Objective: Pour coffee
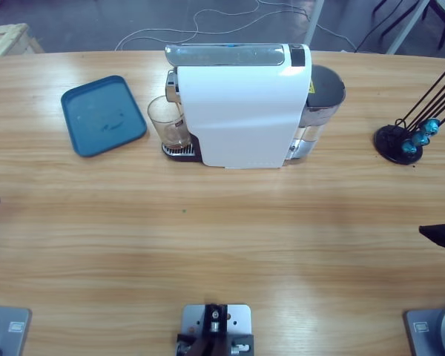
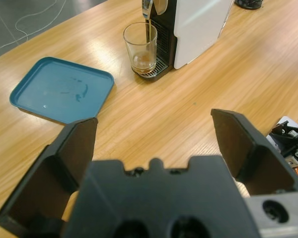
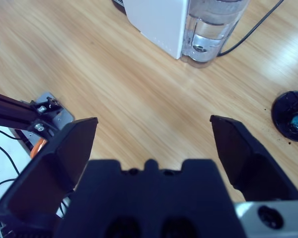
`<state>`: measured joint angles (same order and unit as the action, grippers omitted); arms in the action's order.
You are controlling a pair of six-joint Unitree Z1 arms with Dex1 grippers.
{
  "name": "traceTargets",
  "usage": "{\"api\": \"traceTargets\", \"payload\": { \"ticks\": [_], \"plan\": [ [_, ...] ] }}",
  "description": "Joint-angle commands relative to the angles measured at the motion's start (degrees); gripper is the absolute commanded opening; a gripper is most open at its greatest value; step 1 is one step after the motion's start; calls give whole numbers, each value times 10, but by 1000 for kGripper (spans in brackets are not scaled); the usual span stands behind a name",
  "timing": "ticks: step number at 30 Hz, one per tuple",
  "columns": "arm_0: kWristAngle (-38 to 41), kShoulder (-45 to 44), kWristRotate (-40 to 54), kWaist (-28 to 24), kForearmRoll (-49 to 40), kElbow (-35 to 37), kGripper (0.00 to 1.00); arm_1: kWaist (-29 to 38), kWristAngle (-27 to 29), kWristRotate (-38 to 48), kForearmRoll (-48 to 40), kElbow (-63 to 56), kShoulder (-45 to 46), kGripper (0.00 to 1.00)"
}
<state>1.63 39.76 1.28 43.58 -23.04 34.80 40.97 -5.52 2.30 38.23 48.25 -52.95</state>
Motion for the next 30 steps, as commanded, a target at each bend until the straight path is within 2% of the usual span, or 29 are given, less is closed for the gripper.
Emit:
{"api": "traceTargets", "payload": {
  "ticks": [1,30],
  "plan": [
    [-8,1,-4,4,6,-20,987,4,-9,-8,3,-6,-25,1000],
    [-8,24,-2,4,6,-15,987,4,-9,-7,4,-3,-36,1000]
  ]
}}
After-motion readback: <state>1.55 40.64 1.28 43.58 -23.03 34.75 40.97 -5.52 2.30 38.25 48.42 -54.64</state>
